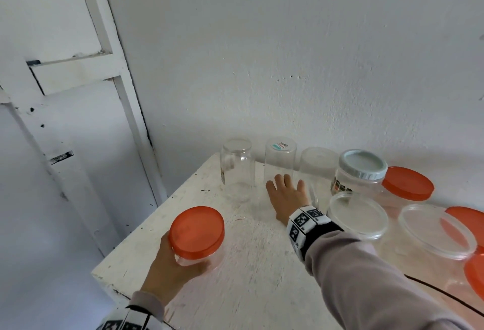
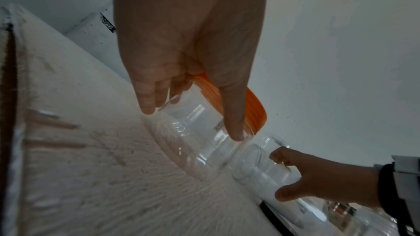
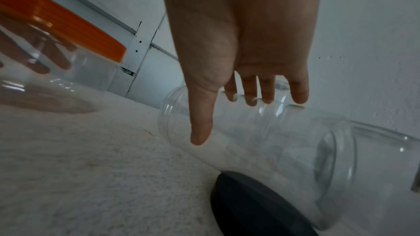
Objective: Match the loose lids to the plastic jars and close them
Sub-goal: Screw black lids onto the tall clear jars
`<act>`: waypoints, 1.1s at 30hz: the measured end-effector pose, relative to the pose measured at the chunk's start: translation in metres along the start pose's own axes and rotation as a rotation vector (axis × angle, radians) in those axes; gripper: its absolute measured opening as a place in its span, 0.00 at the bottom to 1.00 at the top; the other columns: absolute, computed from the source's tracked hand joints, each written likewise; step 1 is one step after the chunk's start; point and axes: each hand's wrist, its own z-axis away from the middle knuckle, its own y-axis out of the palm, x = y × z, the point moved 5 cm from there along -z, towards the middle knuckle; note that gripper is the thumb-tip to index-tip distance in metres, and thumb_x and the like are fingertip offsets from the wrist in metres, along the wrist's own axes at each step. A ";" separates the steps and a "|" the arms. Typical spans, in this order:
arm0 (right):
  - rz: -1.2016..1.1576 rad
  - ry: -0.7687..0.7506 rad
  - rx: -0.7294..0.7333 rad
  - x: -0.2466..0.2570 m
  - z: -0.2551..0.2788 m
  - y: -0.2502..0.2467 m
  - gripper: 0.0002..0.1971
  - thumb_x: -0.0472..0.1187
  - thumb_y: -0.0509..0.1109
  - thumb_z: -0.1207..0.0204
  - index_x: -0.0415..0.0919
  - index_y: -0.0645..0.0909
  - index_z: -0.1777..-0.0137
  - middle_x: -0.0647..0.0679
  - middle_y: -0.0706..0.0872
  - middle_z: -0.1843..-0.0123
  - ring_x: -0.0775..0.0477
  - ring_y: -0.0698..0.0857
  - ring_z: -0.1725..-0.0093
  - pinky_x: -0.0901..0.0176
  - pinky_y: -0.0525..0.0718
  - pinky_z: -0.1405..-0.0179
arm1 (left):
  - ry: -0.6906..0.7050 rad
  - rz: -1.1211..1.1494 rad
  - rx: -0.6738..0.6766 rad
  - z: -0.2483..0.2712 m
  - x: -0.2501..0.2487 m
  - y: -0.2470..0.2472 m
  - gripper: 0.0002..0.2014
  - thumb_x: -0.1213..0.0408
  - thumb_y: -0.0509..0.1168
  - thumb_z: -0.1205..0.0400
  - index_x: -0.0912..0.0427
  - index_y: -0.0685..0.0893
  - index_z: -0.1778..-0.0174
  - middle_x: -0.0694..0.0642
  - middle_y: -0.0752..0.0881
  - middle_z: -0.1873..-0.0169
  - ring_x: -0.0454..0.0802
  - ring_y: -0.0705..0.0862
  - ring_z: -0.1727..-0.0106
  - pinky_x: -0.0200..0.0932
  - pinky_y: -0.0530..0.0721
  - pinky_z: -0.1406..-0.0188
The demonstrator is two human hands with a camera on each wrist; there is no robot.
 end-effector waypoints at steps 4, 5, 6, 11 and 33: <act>-0.055 -0.049 -0.049 0.000 0.009 -0.005 0.37 0.45 0.73 0.24 0.36 0.56 0.22 0.41 0.65 0.24 0.37 0.65 0.24 0.34 0.62 0.24 | 0.046 -0.084 -0.080 0.002 -0.010 -0.001 0.53 0.70 0.83 0.39 0.58 0.59 0.22 0.58 0.70 0.29 0.58 0.71 0.30 0.56 0.72 0.30; -0.102 -0.068 -0.074 0.000 0.013 -0.010 0.39 0.48 0.74 0.25 0.37 0.55 0.22 0.42 0.66 0.24 0.38 0.66 0.24 0.35 0.63 0.24 | 0.063 -0.133 -0.109 0.003 -0.014 -0.002 0.54 0.69 0.83 0.39 0.58 0.58 0.21 0.59 0.69 0.27 0.59 0.70 0.28 0.56 0.70 0.28; -0.175 -0.082 -0.104 -0.002 0.017 -0.015 0.40 0.50 0.74 0.25 0.37 0.55 0.22 0.43 0.65 0.24 0.39 0.66 0.25 0.37 0.64 0.24 | 0.083 -0.193 -0.132 0.004 -0.019 -0.002 0.56 0.68 0.83 0.39 0.58 0.56 0.20 0.60 0.66 0.25 0.60 0.67 0.25 0.57 0.67 0.25; -0.752 -0.056 -0.236 -0.026 0.050 -0.043 0.47 0.54 0.77 0.29 0.43 0.52 0.18 0.47 0.64 0.21 0.43 0.66 0.25 0.47 0.69 0.27 | 0.305 -0.456 -0.175 0.011 -0.055 0.018 0.51 0.62 0.80 0.32 0.55 0.54 0.18 0.55 0.54 0.18 0.55 0.45 0.16 0.60 0.54 0.20; -1.197 0.185 -0.009 -0.152 0.246 0.026 0.45 0.63 0.82 0.44 0.76 0.54 0.35 0.73 0.70 0.36 0.73 0.73 0.39 0.69 0.81 0.44 | 0.319 -0.935 0.449 -0.062 -0.114 0.237 0.36 0.47 0.64 0.21 0.58 0.58 0.21 0.58 0.65 0.25 0.56 0.61 0.22 0.51 0.67 0.25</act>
